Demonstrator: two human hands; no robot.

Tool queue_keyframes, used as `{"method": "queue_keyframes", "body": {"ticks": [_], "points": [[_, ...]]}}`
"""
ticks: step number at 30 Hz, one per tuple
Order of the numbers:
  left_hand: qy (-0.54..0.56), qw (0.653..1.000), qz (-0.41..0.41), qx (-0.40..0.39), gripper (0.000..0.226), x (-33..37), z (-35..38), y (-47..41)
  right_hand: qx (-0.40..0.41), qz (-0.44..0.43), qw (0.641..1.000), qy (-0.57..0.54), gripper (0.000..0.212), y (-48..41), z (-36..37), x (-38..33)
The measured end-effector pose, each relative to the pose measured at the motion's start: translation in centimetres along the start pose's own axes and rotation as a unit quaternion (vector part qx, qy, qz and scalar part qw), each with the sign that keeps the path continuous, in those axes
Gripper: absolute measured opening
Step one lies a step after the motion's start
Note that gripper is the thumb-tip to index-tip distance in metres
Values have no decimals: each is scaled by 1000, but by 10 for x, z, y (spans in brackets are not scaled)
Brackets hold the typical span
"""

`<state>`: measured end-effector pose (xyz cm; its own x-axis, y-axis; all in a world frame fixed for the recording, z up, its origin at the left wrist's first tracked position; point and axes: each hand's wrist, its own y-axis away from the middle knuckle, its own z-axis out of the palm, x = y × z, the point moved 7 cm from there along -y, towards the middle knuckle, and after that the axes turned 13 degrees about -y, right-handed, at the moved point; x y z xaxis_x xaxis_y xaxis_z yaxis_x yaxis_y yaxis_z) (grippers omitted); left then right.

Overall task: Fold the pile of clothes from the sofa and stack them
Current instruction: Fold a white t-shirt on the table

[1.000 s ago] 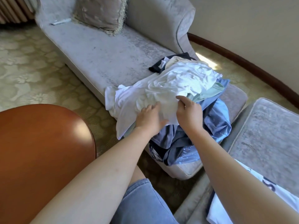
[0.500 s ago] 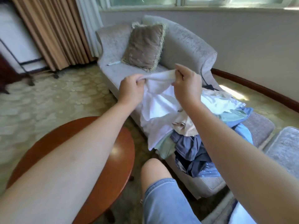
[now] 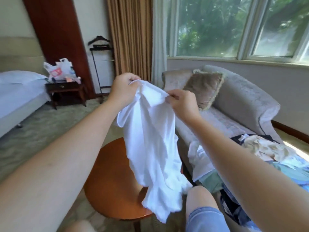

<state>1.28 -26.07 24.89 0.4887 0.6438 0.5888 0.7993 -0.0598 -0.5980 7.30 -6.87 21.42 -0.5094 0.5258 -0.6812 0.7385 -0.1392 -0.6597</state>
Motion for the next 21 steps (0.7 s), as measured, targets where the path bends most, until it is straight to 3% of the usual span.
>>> {"method": "queue_keyframes", "body": {"ticks": [7,11,13,14,16,18,20,21], "points": [[-133,987,-69,-53,12,-103,-12,23,-44,84,995,-17,29,-17,75,30],[-166,976,-141,-7,21,-158,-6,25,-123,134,982,-55,19,-14,140,70],[-187,957,-222,32,31,-192,-4,35,-196,210,957,-47,47,13,170,107],[-196,945,-260,31,42,-212,1,42,-235,242,941,-15,50,33,180,126],[-250,923,-290,-21,58,-245,25,64,-329,284,895,100,56,79,192,170],[-235,925,-275,-115,45,-271,70,93,-395,331,838,176,68,125,194,211],[-198,911,-248,-262,25,-280,124,136,-409,373,810,193,66,157,194,235],[-202,891,-239,-329,27,-280,146,160,-407,384,806,195,60,167,195,243]]}}
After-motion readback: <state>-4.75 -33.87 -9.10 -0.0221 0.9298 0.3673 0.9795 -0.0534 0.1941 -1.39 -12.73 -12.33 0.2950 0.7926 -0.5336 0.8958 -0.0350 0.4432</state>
